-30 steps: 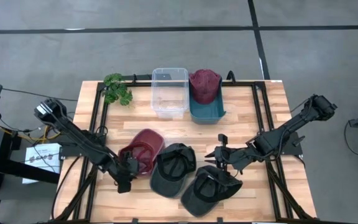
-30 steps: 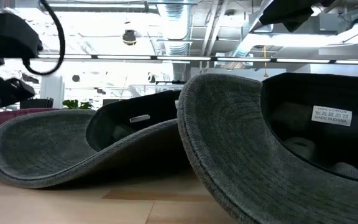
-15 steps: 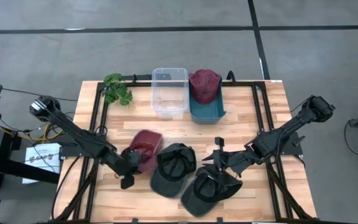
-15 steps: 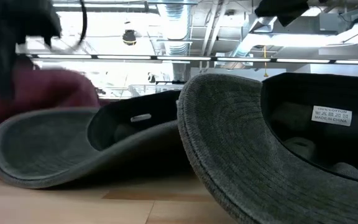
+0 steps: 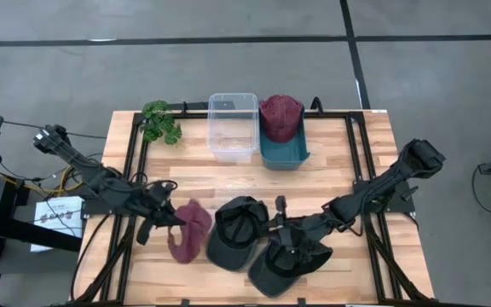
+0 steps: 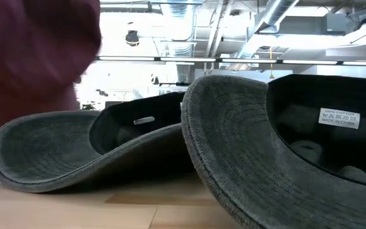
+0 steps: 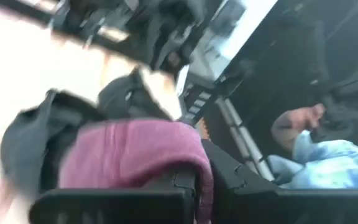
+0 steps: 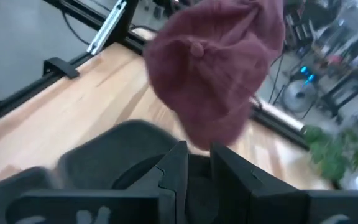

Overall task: Pick & Place hat
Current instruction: Put the red cap into the blue bin

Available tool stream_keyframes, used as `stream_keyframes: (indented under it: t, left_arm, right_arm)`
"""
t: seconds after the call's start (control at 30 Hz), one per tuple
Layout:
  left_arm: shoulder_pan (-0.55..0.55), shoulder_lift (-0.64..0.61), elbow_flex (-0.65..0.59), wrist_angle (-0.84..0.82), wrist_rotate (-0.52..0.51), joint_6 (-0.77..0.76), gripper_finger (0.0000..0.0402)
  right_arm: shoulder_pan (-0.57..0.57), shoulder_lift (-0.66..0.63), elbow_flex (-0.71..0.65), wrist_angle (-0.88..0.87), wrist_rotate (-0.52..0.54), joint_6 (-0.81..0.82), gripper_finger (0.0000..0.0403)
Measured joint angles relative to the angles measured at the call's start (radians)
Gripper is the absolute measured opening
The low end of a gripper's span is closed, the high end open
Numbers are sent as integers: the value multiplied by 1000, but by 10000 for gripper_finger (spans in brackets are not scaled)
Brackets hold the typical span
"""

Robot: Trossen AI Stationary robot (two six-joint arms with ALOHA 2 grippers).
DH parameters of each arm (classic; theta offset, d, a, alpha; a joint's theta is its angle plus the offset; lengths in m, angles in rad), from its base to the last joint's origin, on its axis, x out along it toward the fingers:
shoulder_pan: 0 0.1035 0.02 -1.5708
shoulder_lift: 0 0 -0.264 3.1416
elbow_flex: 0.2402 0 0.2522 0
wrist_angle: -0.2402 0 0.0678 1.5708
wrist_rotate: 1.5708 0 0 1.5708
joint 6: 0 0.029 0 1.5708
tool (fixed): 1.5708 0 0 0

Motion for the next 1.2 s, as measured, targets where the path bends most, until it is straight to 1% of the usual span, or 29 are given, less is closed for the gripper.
stream_keyframes:
  t: [0.07, 0.2, 0.27, 0.4, 0.5, 0.63, 0.73, 0.93, 1.07, 1.2]
  left_arm:
    - [0, -4, 0, 34, 17, 44, 16]
    - [1, 22, 0, 114, 76, 80, 17]
    - [0, 49, 0, 130, 82, 81, 17]
    - [1, 115, 0, 145, 82, 73, 18]
    - [1, 156, 0, 186, 100, 70, 18]
    - [1, 184, 0, 223, 104, 70, 18]
    - [1, 184, 0, 229, 104, 70, 19]
    - [1, 183, 0, 242, 104, 70, 19]
    - [1, 183, 0, 245, 103, 70, 19]
    - [1, 183, 0, 247, 90, 70, 19]
  right_arm:
    - [-11, 24, 11, 20, 0, -35, 61]
    - [-39, 65, 65, 31, -1, -114, 61]
    - [-52, 91, 98, 30, -18, -168, 61]
    - [-77, 149, 185, 31, -91, -295, 61]
    - [-84, 197, 249, 21, -106, -381, 61]
    - [-89, 251, 304, 19, -116, -500, 63]
    - [-89, 279, 326, 18, -163, -569, 71]
    - [-87, 274, 337, 13, -169, -608, 103]
    - [-87, 269, 337, 17, -180, -673, 141]
    - [-88, 297, 337, 60, -182, -730, 179]
